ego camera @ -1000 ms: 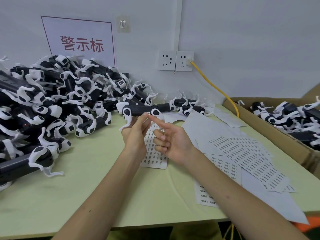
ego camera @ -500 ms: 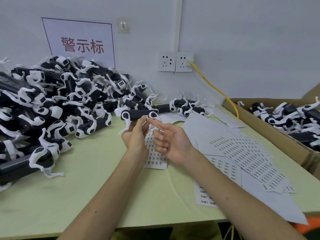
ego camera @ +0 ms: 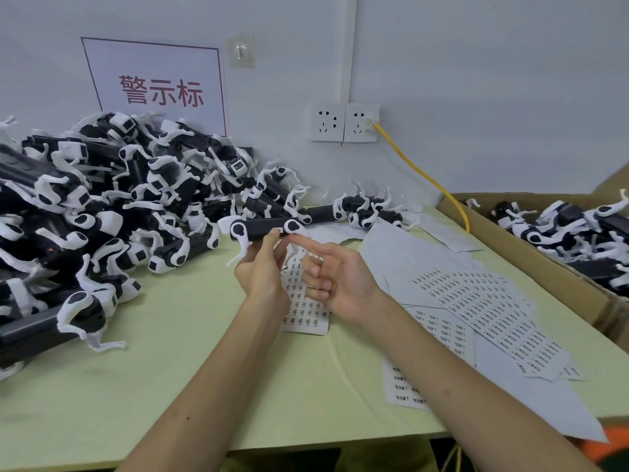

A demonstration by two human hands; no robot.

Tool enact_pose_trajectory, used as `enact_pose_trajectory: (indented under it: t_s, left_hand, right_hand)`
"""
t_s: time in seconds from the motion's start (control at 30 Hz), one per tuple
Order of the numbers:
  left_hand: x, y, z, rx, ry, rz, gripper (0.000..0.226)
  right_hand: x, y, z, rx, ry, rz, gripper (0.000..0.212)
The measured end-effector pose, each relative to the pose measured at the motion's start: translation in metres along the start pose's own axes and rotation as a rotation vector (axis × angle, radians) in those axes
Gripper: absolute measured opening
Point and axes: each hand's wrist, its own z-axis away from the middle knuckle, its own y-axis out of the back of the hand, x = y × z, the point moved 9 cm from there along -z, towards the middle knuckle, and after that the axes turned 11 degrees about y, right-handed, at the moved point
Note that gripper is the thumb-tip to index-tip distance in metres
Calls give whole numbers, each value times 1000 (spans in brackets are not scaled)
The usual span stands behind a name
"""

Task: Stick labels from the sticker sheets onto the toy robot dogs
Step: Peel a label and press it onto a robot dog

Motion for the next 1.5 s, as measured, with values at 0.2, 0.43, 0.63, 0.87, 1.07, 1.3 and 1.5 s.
enact_pose_trajectory:
  t_s: [0.2,0.43,0.63,0.87,1.07,1.3,1.5]
  left_hand:
    - [-1,-3,-2,-17,72,25,5]
    - [-9,-23,6,-180,123,-178,10]
    - [-14,-38,15,-368,111,-313,21]
    - [-5,-27,4,-274,18,-429,18]
    - [-14,-29,2,-262,2,-631,15]
    - [-10,-39,12,-290,-182,-892,22]
    - [1,-33,9,-198,-266,-912,21]
  right_hand:
    - [-14,19,-4,165,149,119,27]
    - [-55,48,10,487,400,536,14]
    - [-51,34,3,354,362,598,28]
    - [-47,30,-1,256,327,744,25]
    - [-45,50,-1,337,188,612,22]
    - [-108,123,27,622,435,-224,47]
    - [-127,159,52,696,575,-428,49]
